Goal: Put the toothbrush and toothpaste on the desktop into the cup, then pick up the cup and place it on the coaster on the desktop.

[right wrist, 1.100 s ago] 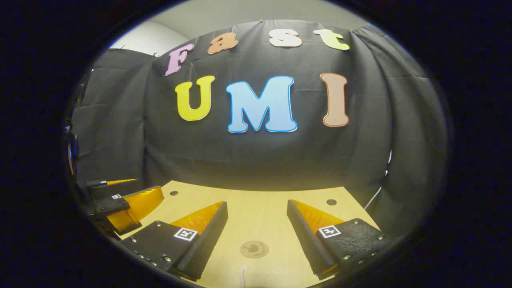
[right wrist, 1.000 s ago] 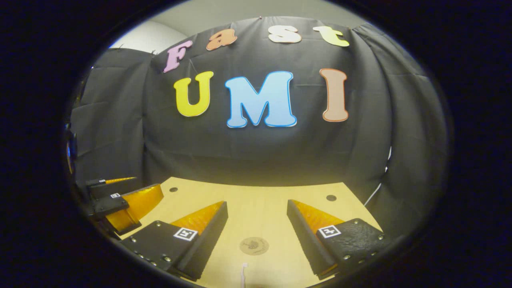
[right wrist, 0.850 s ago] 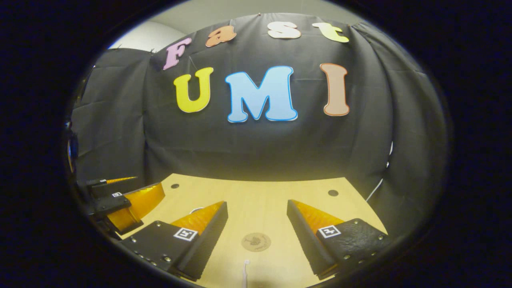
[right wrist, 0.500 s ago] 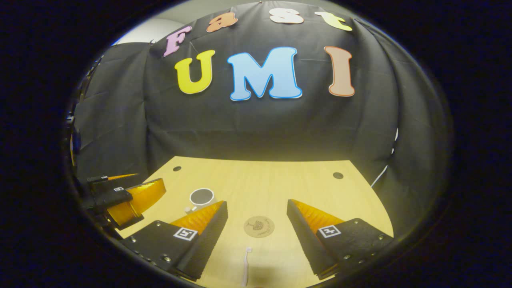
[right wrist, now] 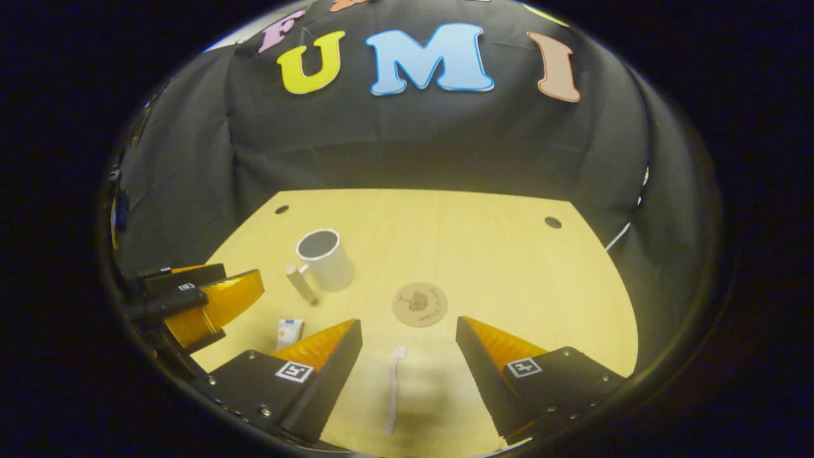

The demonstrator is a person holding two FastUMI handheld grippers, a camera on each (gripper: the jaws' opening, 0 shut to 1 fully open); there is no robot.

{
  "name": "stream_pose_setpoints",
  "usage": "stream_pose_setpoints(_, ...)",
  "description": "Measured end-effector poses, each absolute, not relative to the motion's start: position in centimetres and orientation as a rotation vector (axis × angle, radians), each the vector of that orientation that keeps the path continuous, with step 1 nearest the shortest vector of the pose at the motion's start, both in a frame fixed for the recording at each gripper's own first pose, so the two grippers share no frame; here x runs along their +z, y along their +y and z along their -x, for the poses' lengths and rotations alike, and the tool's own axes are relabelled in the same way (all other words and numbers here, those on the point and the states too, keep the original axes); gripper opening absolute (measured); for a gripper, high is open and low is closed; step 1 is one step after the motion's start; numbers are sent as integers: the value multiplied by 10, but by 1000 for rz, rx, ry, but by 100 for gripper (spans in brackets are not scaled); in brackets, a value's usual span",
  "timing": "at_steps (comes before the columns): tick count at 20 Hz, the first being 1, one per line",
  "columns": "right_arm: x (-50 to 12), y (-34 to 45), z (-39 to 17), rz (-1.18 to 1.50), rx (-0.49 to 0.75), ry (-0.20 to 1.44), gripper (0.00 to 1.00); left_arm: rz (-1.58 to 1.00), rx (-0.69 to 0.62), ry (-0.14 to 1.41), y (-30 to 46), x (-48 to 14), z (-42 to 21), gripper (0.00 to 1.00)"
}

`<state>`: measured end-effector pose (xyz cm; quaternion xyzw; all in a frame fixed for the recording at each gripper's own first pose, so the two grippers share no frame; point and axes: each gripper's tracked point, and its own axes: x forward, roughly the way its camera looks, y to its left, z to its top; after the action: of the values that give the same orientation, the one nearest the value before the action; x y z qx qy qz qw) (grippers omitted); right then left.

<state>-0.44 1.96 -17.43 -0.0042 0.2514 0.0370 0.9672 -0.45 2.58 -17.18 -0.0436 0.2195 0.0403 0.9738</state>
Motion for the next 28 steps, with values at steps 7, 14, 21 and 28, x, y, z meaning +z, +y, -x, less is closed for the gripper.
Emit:
stream_pose_setpoints(7, -261, 32, 24, -4, 108, 768, 94, 167, 62, 684, 20, -263, 20, 96)
stream_pose_setpoints(14, -312, 44, 40, -11, 126, 946, 94, 167, 99, 908, 24, -341, 41, 95)
stream_pose_setpoints(21, -331, 37, 43, 31, 87, 1000, 93, 101, 138, 973, 33, -360, 43, 96)
stream_pose_setpoints(28, -334, 38, 41, 30, 15, 1204, 99, 131, 164, 1058, 31, -362, 36, 94)
